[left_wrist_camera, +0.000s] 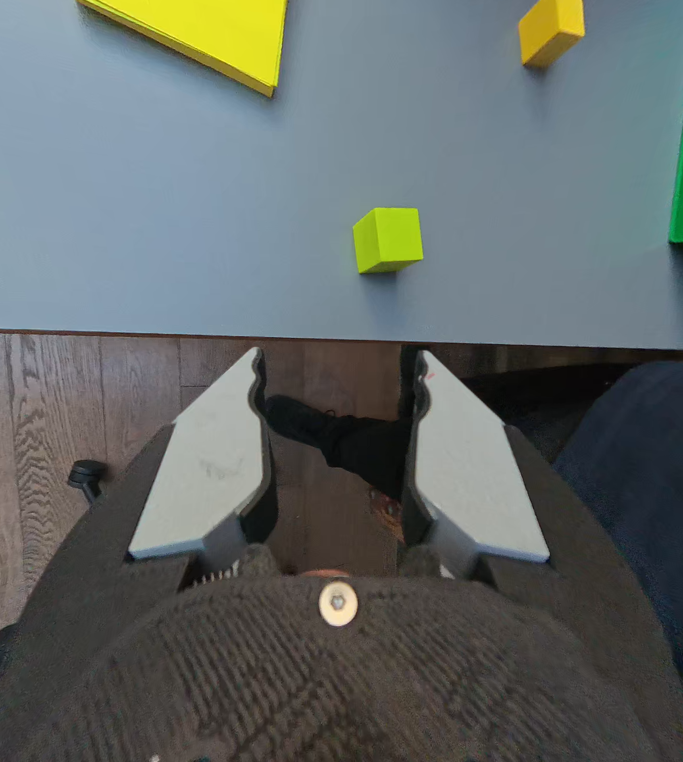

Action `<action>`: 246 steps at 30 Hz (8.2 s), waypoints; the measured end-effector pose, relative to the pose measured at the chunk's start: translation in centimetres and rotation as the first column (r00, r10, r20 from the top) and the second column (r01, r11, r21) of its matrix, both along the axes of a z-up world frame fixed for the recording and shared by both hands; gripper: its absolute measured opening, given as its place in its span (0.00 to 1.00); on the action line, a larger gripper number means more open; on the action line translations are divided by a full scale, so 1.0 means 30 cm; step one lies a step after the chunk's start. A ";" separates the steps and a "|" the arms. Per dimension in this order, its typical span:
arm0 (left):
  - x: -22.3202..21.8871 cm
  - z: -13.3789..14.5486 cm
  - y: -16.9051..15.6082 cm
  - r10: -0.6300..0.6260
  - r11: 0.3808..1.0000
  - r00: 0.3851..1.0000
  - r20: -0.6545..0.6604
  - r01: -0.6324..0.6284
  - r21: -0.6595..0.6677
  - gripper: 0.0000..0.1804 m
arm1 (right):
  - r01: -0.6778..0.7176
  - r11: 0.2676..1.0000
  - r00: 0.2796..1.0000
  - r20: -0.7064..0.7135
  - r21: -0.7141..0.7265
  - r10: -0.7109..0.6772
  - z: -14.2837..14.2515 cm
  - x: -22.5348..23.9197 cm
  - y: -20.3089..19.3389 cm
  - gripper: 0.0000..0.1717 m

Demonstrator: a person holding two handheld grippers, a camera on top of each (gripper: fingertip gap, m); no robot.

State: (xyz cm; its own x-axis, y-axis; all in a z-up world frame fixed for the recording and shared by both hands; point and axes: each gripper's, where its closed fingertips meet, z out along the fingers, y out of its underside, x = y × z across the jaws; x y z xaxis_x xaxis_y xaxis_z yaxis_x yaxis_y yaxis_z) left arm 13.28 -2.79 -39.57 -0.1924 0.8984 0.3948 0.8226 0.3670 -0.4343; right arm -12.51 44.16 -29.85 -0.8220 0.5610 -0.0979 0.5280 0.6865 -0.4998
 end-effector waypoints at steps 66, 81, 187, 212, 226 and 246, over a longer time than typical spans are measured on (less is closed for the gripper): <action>-0.162 -0.028 0.155 -0.583 0.738 0.802 0.131 0.591 -0.325 0.14 | 0.031 0.944 0.995 -0.079 -0.328 -0.060 0.131 -0.112 -0.395 0.00; -0.271 -0.052 0.061 -0.743 0.650 0.667 -0.045 0.705 -0.284 0.12 | 0.364 0.906 0.906 -0.144 -0.215 -0.398 0.220 -0.013 -0.392 0.15; -0.306 -0.082 0.070 -0.602 0.776 0.799 -0.002 0.584 -0.238 0.00 | 0.382 0.915 0.920 -0.036 -0.130 -0.390 0.023 0.025 -0.318 0.23; -0.303 -0.080 0.073 -0.600 0.786 0.800 -0.022 0.584 -0.201 0.00 | 0.266 0.951 0.964 0.017 -0.155 -0.266 -0.002 0.013 -0.424 0.15; -0.304 -0.080 0.072 -0.555 0.817 0.830 -0.046 0.534 -0.219 0.00 | 0.010 0.998 0.999 0.042 0.070 -0.013 -0.137 0.083 -0.855 0.15; -0.294 -0.080 0.074 -0.632 0.757 0.773 -0.057 0.601 -0.256 0.00 | 0.449 0.891 0.893 -0.045 0.065 -0.447 0.000 -0.158 -0.413 0.37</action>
